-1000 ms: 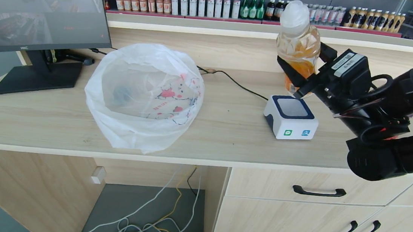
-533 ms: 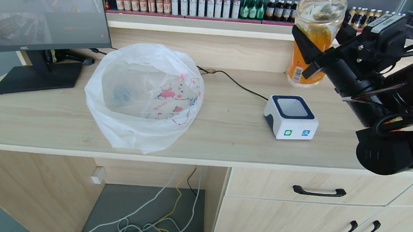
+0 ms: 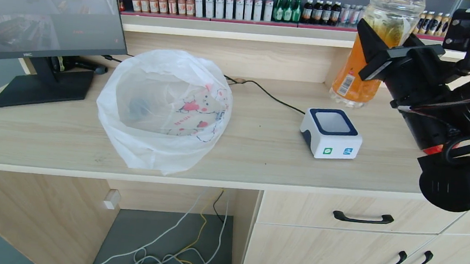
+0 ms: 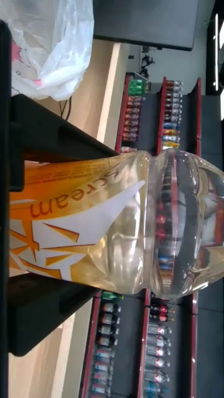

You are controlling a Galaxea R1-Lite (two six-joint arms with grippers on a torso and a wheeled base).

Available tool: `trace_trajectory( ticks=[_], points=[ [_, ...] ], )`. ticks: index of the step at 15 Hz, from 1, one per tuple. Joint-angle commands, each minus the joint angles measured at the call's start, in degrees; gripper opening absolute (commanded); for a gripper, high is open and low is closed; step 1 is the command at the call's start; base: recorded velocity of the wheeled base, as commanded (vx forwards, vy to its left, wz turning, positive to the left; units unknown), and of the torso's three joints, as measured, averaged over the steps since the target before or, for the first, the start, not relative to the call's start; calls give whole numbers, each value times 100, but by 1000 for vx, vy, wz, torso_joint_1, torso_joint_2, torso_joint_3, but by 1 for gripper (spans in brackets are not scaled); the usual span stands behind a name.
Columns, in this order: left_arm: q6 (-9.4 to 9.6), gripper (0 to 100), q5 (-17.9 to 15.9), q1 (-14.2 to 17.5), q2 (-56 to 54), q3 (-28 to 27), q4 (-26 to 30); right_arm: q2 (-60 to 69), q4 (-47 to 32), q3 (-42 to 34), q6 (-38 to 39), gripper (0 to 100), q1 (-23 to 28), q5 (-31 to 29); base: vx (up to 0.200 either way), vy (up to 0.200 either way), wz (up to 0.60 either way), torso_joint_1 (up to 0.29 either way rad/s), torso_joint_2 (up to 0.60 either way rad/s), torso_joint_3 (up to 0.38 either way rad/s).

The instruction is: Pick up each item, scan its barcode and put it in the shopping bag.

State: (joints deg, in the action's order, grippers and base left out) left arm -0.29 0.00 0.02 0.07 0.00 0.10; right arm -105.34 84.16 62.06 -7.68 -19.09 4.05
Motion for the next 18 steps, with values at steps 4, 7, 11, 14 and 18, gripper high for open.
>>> trace_trajectory(
  ticks=[4, 7, 11, 14, 18],
  points=[
    [-15, 100, 0, 6, 1, 0, -1, 92, 30, -274, -32, 0, -156, 8, 0, 0, 0, 0, 0, 0],
    [-15, 100, 0, -2, 1, 0, -1, 110, 276, -616, -14, 0, -165, -141, 0, 133, 0, 2, 2, 3],
    [-15, 100, 0, -2, 1, 0, -1, 101, 584, -898, 74, 0, -183, -132, 0, 200, 0, 1, 4, 5],
    [-15, 100, 0, 6, 1, 0, -1, 84, 584, -906, 162, 0, -183, -141, 0, 200, 0, -1, 5, 1],
    [-23, 100, 0, 6, 1, 0, -1, 13, 584, -889, 170, 0, -183, -141, 0, 200, 0, 8, 1, -2]
  ],
)
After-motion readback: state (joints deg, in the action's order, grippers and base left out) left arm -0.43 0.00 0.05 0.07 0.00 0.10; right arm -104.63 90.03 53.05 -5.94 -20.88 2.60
